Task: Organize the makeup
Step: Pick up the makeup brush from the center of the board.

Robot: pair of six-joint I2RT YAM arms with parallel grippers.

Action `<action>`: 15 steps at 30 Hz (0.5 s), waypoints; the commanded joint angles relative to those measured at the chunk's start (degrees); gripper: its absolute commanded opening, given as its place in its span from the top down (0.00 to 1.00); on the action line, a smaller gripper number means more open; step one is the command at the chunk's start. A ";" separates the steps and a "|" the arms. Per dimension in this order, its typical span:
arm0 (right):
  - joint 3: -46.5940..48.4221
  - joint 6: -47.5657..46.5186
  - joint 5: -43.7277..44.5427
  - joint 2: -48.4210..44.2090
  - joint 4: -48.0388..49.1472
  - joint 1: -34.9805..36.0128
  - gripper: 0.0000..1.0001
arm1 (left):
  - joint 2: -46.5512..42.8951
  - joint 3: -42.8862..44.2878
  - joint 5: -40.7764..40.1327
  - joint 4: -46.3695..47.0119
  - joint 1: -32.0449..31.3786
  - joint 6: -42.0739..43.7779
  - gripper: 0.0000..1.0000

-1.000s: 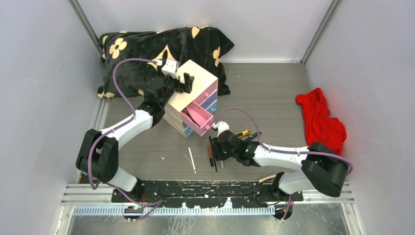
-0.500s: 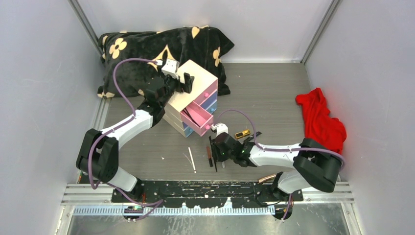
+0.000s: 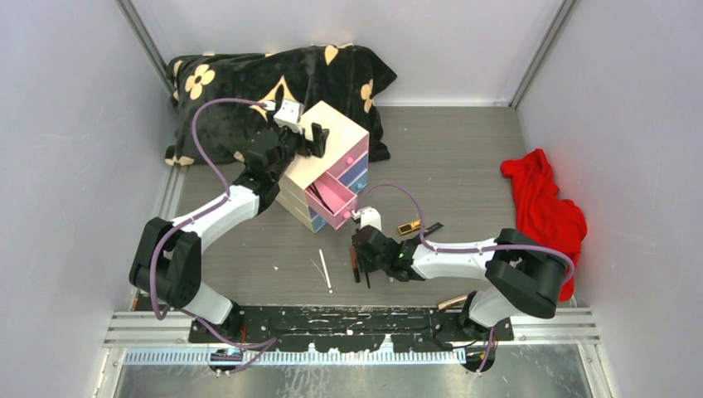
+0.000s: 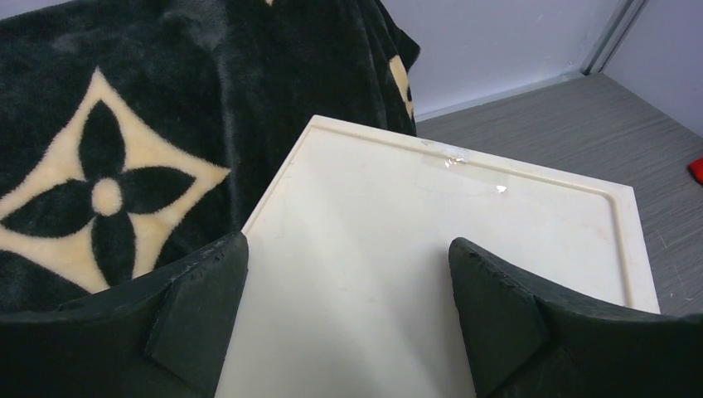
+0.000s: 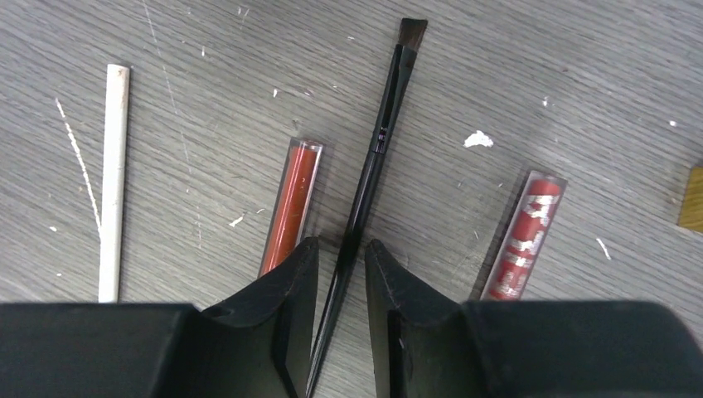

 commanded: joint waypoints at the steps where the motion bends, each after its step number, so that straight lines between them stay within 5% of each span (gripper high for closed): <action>1: 3.11 2.30 6.92 0.83 -6.23 1.17 0.67 | 6.99 -5.31 -2.78 -22.98 1.51 -5.63 0.08; 10: 1.76 5.07 7.17 -0.28 -8.91 1.28 0.75 | 6.64 -5.45 -2.84 -22.98 1.51 -5.67 0.08; 15: 0.86 5.45 5.27 0.34 -8.73 1.28 0.96 | 6.48 -5.55 -2.97 -23.07 1.44 -5.61 0.08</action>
